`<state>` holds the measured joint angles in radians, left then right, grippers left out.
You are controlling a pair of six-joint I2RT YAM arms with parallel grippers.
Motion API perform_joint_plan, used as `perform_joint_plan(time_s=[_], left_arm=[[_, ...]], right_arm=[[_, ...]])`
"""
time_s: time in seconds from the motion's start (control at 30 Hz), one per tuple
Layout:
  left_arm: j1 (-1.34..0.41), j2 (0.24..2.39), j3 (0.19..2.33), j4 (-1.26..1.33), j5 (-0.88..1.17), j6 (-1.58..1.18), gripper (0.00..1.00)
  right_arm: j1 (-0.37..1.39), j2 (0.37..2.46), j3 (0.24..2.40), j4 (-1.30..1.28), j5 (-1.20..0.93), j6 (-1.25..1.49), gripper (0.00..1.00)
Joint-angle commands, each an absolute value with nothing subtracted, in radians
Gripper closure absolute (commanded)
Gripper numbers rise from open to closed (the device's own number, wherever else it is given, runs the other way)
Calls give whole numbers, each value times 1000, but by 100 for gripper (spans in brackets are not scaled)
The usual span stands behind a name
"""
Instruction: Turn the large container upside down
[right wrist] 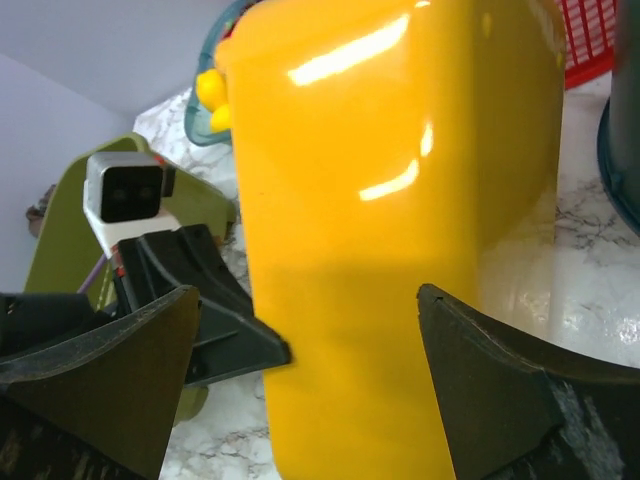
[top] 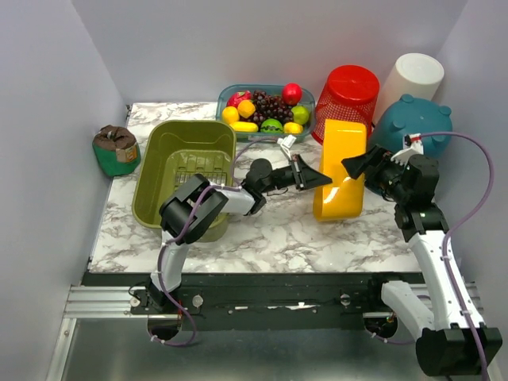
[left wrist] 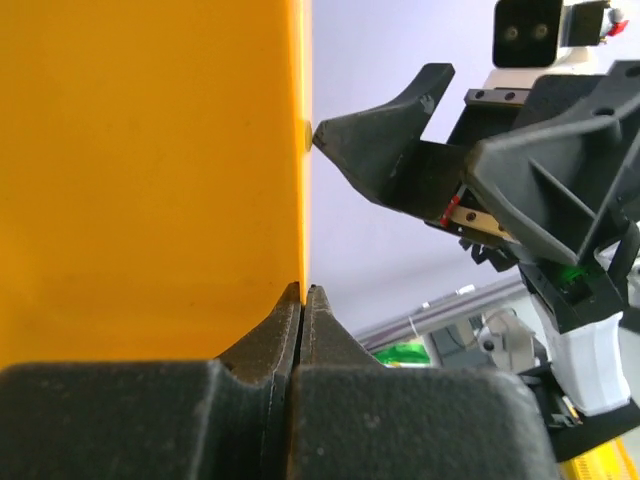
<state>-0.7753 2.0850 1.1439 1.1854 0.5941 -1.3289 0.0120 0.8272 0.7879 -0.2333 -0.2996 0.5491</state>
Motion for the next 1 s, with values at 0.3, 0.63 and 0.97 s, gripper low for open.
perform_joint_plan(time_s=[0.3,0.63,0.97], left_arm=[[-686,2020,965,1014,479,-1276,100],[-669,1853,945,542,333,-1046,75],[-670,1642,1040,2,40,-801,50]], right_arm=[[11,954,657,-46,-445,587,9],[50,1029,637,106,-577,646,19],[282,1172,697,127,-416,710,22]])
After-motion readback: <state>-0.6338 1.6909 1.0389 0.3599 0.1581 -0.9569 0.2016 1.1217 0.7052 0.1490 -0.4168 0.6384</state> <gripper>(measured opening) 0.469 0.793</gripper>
